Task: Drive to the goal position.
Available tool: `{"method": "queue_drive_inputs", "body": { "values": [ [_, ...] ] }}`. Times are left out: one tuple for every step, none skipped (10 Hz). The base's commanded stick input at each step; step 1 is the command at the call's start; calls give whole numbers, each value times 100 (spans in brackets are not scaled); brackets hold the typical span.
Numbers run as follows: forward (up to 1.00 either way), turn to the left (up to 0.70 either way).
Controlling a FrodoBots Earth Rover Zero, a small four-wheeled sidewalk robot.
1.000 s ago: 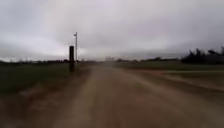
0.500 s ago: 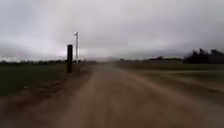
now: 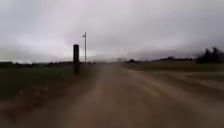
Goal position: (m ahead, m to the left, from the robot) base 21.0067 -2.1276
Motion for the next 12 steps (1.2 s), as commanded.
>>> {"method": "queue_drive_inputs", "body": {
  "values": [
    [85, 0],
    [85, 0],
    [85, 0],
    [85, 0],
    [85, 0],
    [85, -6],
    [85, -14],
    [85, -34],
    [85, -34],
    [85, -30],
    [85, -14],
    [85, 0]
  ]
}}
